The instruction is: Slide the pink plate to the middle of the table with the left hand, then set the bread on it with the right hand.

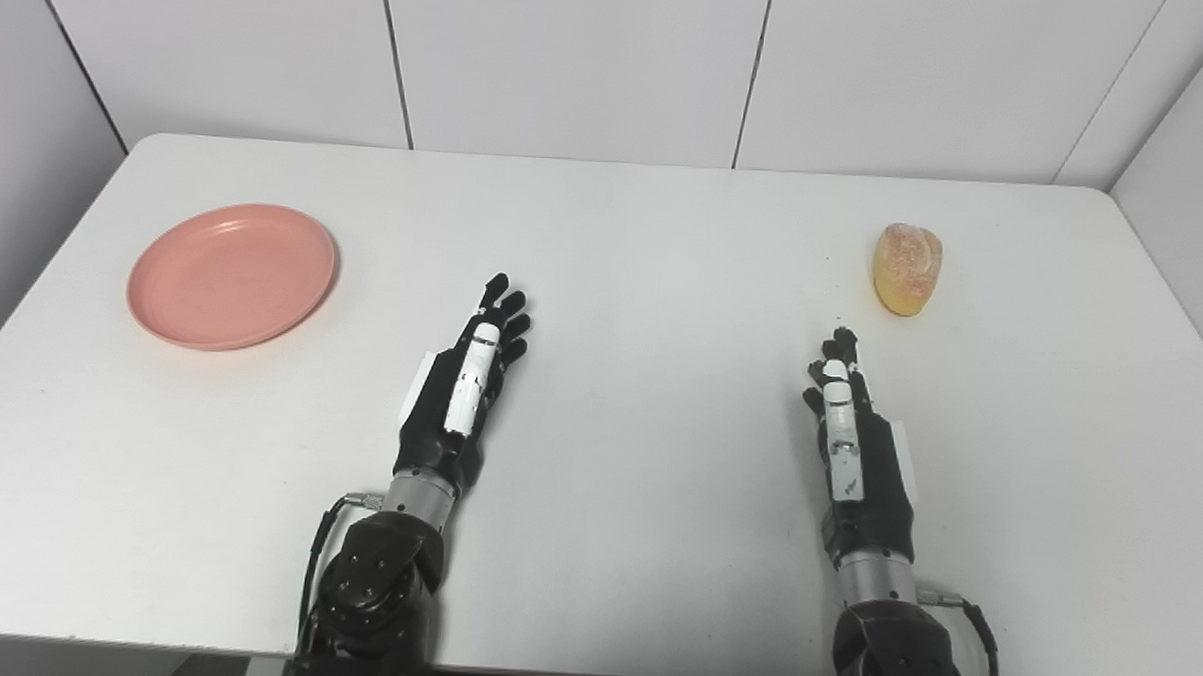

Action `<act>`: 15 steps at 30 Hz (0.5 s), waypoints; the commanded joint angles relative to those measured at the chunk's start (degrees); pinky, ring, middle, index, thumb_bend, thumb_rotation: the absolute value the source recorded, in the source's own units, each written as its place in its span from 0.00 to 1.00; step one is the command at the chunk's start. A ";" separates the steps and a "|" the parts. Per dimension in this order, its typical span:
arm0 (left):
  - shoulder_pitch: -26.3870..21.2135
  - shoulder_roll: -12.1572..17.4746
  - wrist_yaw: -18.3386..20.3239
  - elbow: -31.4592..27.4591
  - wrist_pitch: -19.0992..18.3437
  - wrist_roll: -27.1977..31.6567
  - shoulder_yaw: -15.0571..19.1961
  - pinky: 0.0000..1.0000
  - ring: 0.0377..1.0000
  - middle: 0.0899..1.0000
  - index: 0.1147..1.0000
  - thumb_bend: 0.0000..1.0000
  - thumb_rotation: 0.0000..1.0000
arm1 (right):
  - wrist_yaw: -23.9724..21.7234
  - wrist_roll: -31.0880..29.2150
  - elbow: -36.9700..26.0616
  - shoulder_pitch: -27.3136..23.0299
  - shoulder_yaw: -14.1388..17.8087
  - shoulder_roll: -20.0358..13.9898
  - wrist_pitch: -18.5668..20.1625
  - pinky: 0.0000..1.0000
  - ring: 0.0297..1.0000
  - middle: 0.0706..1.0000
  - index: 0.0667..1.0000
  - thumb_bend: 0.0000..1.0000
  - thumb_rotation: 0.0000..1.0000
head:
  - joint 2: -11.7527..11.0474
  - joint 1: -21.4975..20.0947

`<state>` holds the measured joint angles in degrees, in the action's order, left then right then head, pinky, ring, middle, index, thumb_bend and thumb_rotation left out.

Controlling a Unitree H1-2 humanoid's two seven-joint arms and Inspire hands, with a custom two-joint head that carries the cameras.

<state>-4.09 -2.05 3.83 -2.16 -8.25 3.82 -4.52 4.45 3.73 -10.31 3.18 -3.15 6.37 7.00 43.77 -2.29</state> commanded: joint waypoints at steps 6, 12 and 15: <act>-0.58 0.07 0.74 -0.01 -0.88 0.18 -0.32 0.96 0.96 0.96 0.97 0.35 1.00 | 0.20 0.30 -0.98 -0.84 -0.14 0.44 -0.59 0.96 0.96 0.97 0.98 0.26 1.00 | 0.03 0.02; -0.54 -0.08 0.64 0.17 -0.56 0.18 -0.31 0.96 0.95 0.96 0.96 0.35 1.00 | 0.04 0.04 -0.97 -0.86 -0.09 0.39 -0.40 0.96 0.96 0.97 0.98 0.26 1.00 | -0.35 0.30; -0.71 -0.27 0.51 0.82 -0.58 0.12 -0.32 0.96 0.96 0.96 0.96 0.36 1.00 | 0.03 -0.20 -0.50 -0.95 0.11 0.29 -0.91 0.96 0.96 0.97 0.98 0.26 1.00 | -1.50 1.82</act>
<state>-4.09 -2.07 3.83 -1.93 -8.21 3.81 -4.54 4.47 3.72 -10.27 3.17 -3.08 6.36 6.99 42.54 -1.15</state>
